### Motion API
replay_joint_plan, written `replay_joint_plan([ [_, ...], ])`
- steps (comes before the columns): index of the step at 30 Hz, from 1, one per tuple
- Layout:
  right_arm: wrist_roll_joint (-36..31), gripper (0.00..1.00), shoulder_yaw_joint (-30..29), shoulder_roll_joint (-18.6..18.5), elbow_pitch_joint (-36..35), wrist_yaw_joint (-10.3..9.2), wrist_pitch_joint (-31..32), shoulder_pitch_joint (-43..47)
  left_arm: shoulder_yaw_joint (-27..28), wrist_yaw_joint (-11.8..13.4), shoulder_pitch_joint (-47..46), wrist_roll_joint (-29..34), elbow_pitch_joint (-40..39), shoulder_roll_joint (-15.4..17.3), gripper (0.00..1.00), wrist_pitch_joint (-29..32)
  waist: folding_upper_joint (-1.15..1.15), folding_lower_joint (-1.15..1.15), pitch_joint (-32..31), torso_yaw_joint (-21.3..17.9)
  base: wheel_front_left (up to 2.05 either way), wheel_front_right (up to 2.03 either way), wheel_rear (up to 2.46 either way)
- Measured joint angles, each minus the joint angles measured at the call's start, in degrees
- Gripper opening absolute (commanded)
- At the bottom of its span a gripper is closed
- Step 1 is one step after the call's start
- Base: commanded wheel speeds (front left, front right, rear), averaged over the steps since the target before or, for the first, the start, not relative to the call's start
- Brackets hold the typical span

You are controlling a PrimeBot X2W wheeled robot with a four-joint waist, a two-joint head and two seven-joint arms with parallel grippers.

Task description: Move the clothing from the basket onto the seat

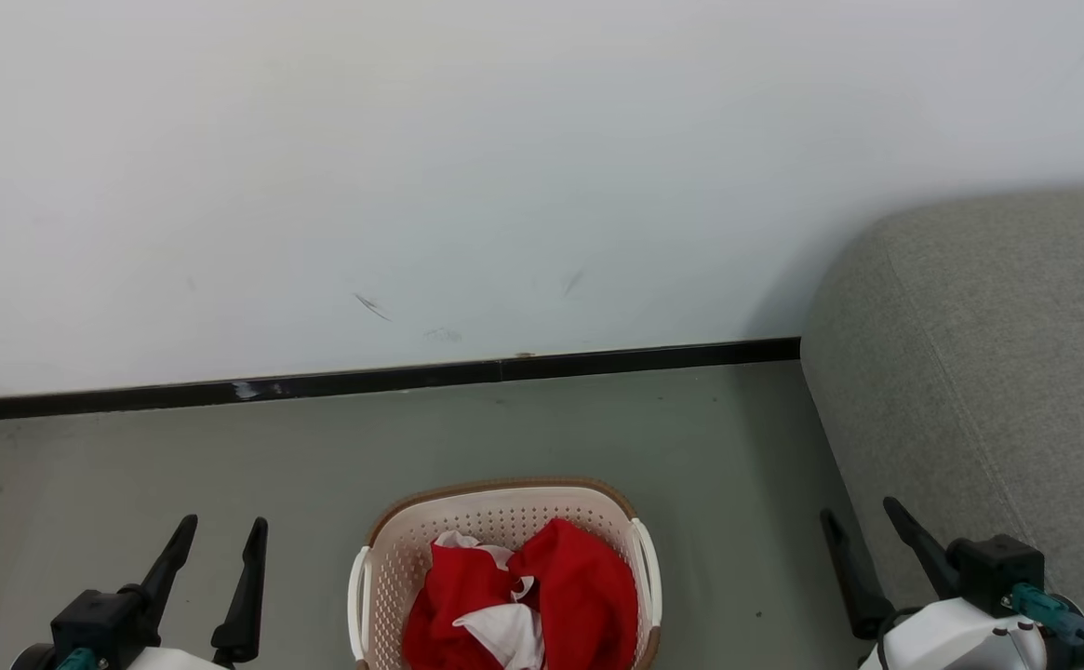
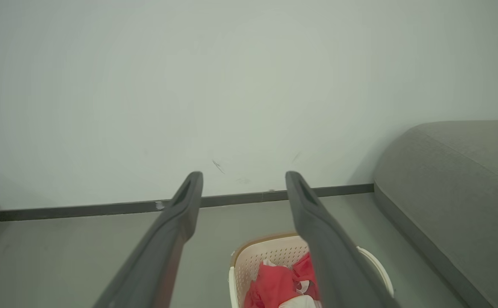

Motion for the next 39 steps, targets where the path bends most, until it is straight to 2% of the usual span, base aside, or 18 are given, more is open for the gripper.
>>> replay_joint_plan([
  [29,-1.41,1.0,-1.93,0.85,-0.1,0.0,0.0,-0.04,1.83,-0.01,0.01,0.47,0.01,-1.43,1.0,-0.01,0.0,-0.01,1.22,-1.04,0.0,0.0,0.0],
  [39,-1.44,1.0,-2.01,1.13,-0.52,0.0,0.0,0.26,-0.07,-0.02,-0.05,0.18,0.08,-2.27,1.0,-0.01,0.0,-0.01,2.31,-1.69,0.0,0.0,0.0],
])
